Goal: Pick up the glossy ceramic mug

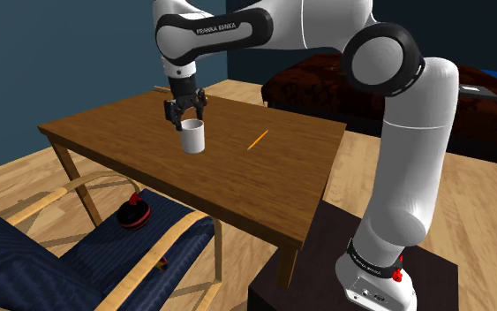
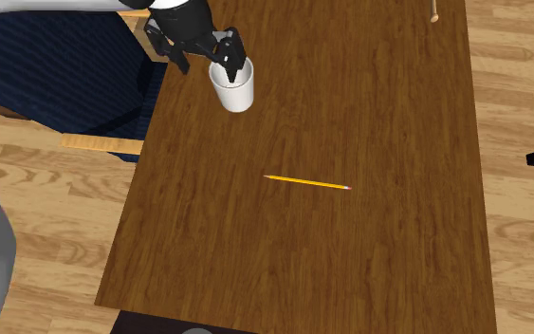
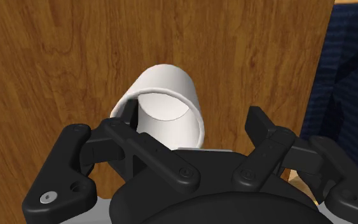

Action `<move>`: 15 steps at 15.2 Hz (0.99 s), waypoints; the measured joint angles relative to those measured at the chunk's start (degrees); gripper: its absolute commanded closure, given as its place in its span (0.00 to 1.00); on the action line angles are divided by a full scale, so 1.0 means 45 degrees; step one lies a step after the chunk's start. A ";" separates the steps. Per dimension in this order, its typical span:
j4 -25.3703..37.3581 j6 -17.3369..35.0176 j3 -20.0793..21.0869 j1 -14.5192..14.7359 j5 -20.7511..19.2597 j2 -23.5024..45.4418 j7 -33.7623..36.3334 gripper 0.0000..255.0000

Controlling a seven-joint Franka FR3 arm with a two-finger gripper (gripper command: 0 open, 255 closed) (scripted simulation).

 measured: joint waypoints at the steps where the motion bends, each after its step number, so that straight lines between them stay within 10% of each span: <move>1: 0.0676 -0.0201 0.0025 0.0096 -0.0073 0.0521 0.0109 0.00; 10: 0.0929 0.0621 -0.0007 0.0193 -0.0261 0.1673 0.0280 0.00; 11: 0.0862 0.0687 -0.0007 0.0192 -0.0262 0.1674 0.0286 1.00; 15: 0.0799 0.0747 -0.0005 0.0195 -0.0264 0.1665 0.0299 1.00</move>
